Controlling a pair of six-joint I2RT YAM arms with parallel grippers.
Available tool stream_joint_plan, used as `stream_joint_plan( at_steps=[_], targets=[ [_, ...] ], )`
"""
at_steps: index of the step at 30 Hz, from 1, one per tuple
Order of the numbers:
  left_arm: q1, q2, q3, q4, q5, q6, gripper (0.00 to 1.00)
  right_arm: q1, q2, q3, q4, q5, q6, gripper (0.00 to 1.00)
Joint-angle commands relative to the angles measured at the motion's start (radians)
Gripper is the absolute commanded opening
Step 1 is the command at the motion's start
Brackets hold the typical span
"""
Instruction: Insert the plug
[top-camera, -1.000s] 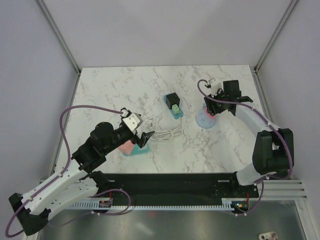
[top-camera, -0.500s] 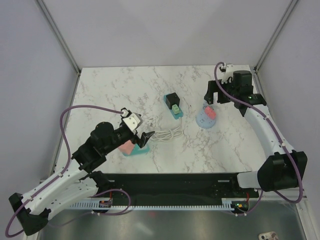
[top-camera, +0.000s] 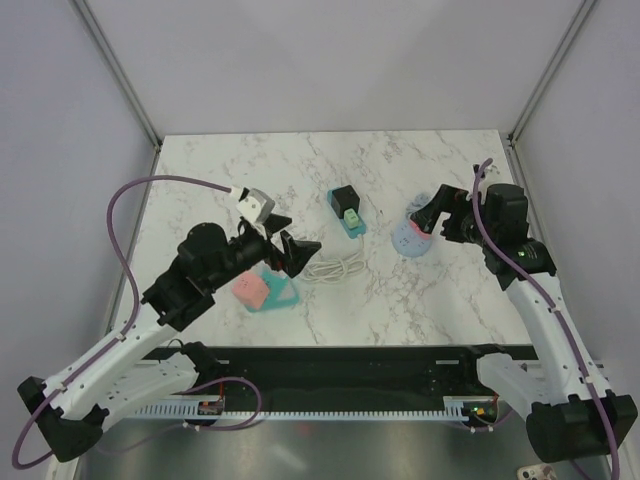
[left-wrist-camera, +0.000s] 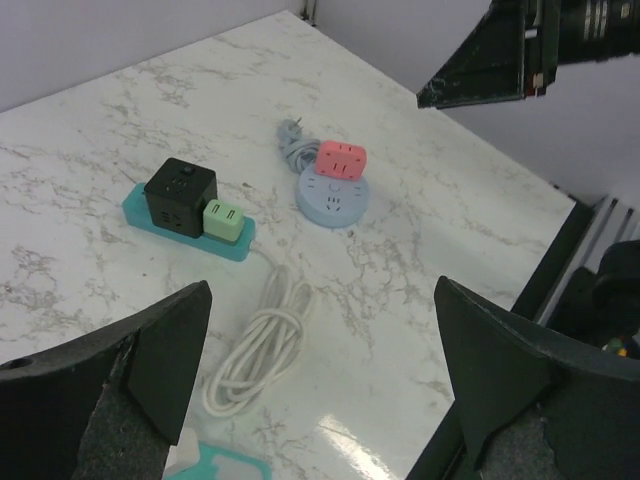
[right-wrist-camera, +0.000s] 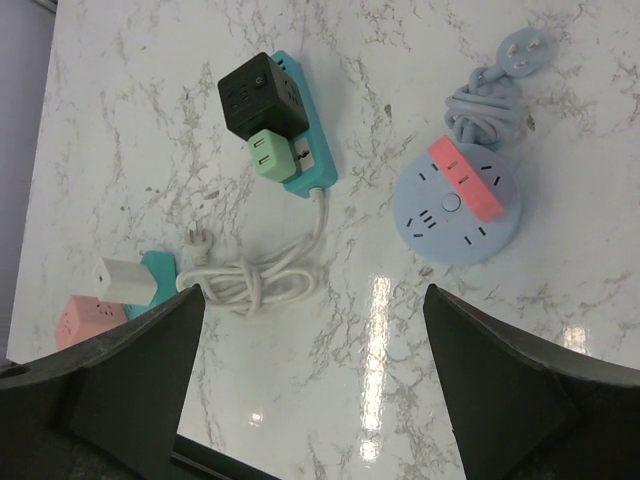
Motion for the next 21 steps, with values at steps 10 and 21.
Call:
stream_joint_plan(
  at_steps=[10,21],
  targets=[
    [0.251,0.061,0.139,0.052,0.349,-0.396,1.0,0.002,-0.141,0.05,0.029,-0.023,0.05,0.98],
    [0.253,-0.021,0.094,0.007,0.281,-0.284,1.0,0.001,-0.174,0.015,0.041,0.015,0.037,0.98]
  ],
)
